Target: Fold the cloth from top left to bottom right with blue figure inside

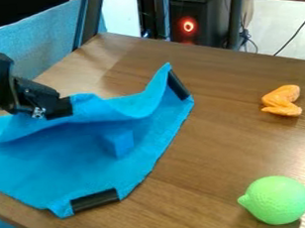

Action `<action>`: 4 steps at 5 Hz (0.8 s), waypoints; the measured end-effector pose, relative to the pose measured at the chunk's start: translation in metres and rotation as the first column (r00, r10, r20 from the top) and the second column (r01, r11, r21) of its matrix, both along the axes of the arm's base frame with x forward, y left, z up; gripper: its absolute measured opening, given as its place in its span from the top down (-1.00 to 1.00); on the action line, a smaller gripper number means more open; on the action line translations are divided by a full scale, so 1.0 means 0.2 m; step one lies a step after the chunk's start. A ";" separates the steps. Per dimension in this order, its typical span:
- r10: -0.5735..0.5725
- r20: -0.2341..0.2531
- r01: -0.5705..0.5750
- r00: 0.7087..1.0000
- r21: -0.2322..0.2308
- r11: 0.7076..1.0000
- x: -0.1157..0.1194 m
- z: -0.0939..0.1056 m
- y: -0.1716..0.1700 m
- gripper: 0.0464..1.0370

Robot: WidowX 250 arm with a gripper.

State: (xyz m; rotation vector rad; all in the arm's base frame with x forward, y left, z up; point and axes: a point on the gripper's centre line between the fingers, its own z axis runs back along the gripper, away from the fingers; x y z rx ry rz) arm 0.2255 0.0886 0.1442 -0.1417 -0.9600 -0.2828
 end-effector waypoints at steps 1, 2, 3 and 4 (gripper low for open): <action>-0.012 0.003 0.012 1.000 0.005 1.000 -0.05 -0.02 -0.07 0.99; -0.023 0.004 0.023 1.000 0.017 1.000 -0.09 -0.04 -0.12 0.99; -0.036 -0.004 0.036 0.999 0.033 0.999 -0.14 -0.07 -0.20 0.98; -0.044 -0.025 0.046 0.999 0.053 0.998 -0.18 -0.14 -0.24 0.89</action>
